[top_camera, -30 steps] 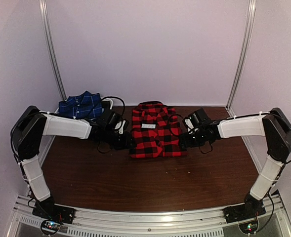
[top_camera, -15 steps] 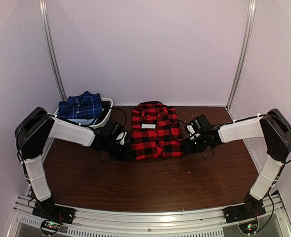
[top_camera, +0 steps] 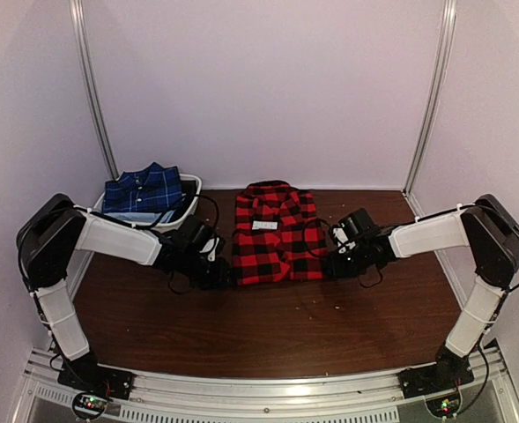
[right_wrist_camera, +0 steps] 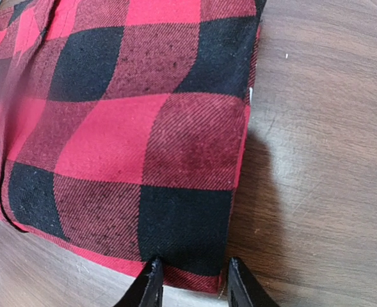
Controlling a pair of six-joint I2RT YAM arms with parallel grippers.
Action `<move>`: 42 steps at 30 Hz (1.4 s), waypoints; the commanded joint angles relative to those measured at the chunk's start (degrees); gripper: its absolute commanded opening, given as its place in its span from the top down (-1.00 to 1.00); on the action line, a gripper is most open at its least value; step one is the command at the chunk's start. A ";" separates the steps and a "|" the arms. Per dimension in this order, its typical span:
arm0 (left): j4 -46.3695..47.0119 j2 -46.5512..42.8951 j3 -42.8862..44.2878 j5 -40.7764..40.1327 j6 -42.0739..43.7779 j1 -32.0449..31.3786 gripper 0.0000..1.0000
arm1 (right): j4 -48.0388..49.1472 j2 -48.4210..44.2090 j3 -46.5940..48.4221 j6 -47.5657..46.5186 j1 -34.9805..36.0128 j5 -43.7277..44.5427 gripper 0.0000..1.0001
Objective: Fold and stack the long sleeve shirts
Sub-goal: Pick up the 2/3-rectangle-folded shirt from the center of the board.
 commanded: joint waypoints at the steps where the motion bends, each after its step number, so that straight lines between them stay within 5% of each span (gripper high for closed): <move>1: 3.64 0.49 -0.08 0.16 -1.00 -0.10 0.22 | 1.41 0.45 -0.97 0.77 -0.21 -1.39 0.30; 10: 5.19 3.37 2.09 0.97 -1.32 -0.10 0.36 | 1.83 0.43 -1.07 1.19 -0.15 -2.00 0.45; 18: 3.01 3.70 4.31 0.88 -1.06 -0.10 1.00 | 1.92 -1.76 -2.32 1.88 -0.15 -1.43 0.78; 21: 2.58 1.69 2.57 0.76 -1.19 -0.25 1.00 | 2.25 -4.03 -3.97 2.15 -0.03 -1.33 1.00; 42: -7.83 -21.12 -10.65 -8.52 -10.02 -14.91 1.00 | -5.31 -37.48 -23.26 11.95 11.30 4.24 1.00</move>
